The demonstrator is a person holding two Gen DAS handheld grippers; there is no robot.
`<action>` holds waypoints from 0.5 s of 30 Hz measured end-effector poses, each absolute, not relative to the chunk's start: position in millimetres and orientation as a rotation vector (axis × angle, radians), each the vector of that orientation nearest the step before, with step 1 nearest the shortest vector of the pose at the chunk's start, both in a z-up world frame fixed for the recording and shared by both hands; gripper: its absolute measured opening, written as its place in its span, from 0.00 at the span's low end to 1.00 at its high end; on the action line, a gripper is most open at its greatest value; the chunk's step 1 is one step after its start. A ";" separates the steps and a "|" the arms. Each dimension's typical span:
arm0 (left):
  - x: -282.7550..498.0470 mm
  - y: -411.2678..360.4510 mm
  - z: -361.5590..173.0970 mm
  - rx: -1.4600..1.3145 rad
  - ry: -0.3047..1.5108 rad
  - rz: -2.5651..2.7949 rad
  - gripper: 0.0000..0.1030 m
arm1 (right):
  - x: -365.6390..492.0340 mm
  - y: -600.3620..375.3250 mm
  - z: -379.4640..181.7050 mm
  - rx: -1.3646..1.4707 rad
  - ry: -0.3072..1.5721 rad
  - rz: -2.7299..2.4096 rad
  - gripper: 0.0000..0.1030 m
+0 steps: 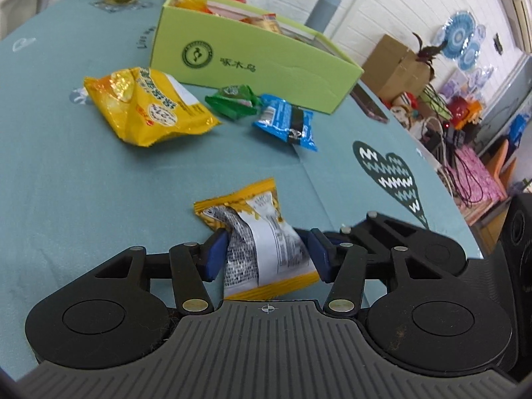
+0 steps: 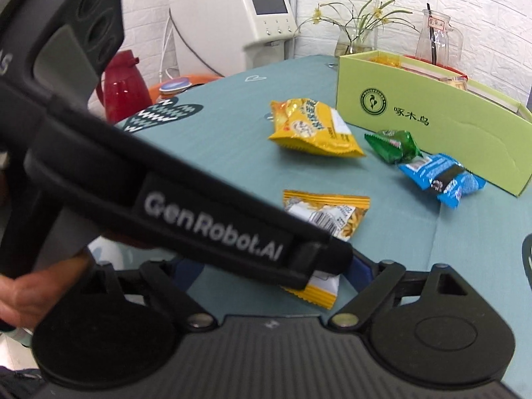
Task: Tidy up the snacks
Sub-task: 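Grasp the white-and-yellow biscuit bag with the left gripper and lift it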
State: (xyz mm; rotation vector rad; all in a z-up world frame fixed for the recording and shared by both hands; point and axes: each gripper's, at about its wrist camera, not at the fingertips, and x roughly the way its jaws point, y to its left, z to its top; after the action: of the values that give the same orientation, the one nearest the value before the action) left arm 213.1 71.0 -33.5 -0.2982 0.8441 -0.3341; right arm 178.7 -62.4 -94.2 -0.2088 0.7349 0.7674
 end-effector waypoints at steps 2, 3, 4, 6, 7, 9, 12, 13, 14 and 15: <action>207.7 71.1 -23.8 -0.266 0.802 -0.295 0.52 | 177.2 -67.7 -91.1 -0.213 0.718 0.734 0.86; 205.5 71.9 -19.6 -0.254 0.783 -0.284 0.58 | 177.8 -71.1 -89.6 -0.201 0.711 0.722 0.87; 203.8 72.7 -17.5 -0.248 0.773 -0.278 0.63 | 178.0 -73.8 -88.1 -0.184 0.709 0.716 0.87; 205.5 73.6 -19.4 -0.248 0.786 -0.266 0.60 | 179.3 -74.4 -87.9 -0.164 0.711 0.716 0.87; 207.4 73.9 -22.5 -0.253 0.802 -0.267 0.57 | 179.5 -73.4 -89.2 -0.163 0.714 0.720 0.87; 210.7 72.2 -30.1 -0.260 0.837 -0.271 0.54 | 179.0 -70.2 -93.8 -0.163 0.726 0.726 0.86; 211.1 69.0 -37.7 -0.243 0.842 -0.269 0.47 | 178.1 -66.5 -98.0 -0.180 0.703 0.722 0.75; 211.4 67.2 -37.4 -0.240 0.844 -0.286 0.22 | 178.0 -66.2 -96.6 -0.177 0.700 0.724 0.65; 212.2 66.8 -37.2 -0.257 0.857 -0.305 0.14 | 178.8 -66.8 -94.2 -0.164 0.704 0.724 0.63; 212.3 66.4 -33.7 -0.258 0.846 -0.299 0.13 | 180.1 -68.1 -91.2 -0.152 0.701 0.729 0.63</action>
State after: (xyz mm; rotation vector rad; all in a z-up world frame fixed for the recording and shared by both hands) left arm 212.3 66.4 -33.8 -0.2585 0.8457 -0.2986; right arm 180.1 -68.1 -91.2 -0.1525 0.7014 0.7288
